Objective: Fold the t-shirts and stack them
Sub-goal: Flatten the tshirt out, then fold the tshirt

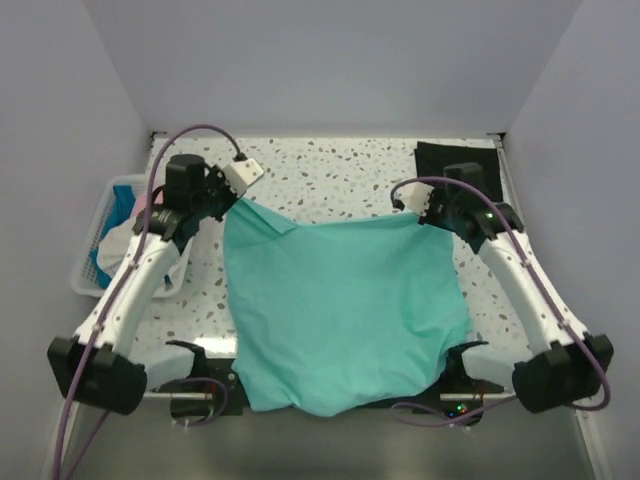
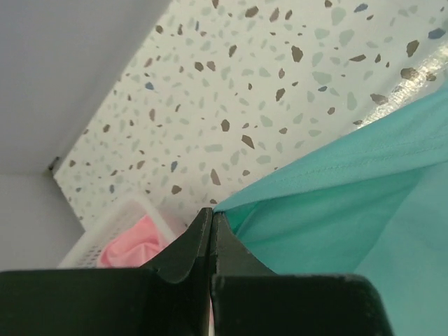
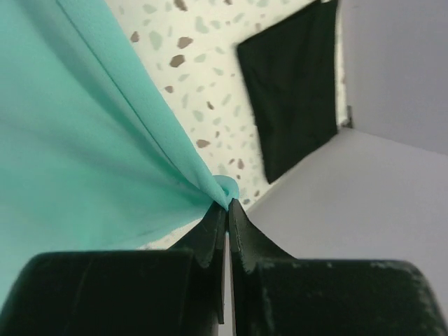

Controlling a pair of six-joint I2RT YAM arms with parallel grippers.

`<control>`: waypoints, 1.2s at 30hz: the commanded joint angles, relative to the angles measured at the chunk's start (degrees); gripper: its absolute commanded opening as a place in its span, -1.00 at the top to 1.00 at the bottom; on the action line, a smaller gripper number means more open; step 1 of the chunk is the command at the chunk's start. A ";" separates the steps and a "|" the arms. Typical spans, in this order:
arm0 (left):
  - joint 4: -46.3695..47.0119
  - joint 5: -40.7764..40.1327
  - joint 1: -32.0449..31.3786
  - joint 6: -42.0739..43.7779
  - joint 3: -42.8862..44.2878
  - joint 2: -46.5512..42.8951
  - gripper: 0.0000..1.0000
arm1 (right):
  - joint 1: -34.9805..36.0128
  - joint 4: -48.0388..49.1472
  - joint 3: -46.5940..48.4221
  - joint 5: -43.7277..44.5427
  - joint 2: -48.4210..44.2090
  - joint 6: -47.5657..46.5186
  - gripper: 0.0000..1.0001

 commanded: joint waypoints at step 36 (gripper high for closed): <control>-7.19 -4.99 -9.74 -6.22 14.97 30.91 1.00 | -8.77 13.48 13.60 -7.24 40.64 -8.63 1.00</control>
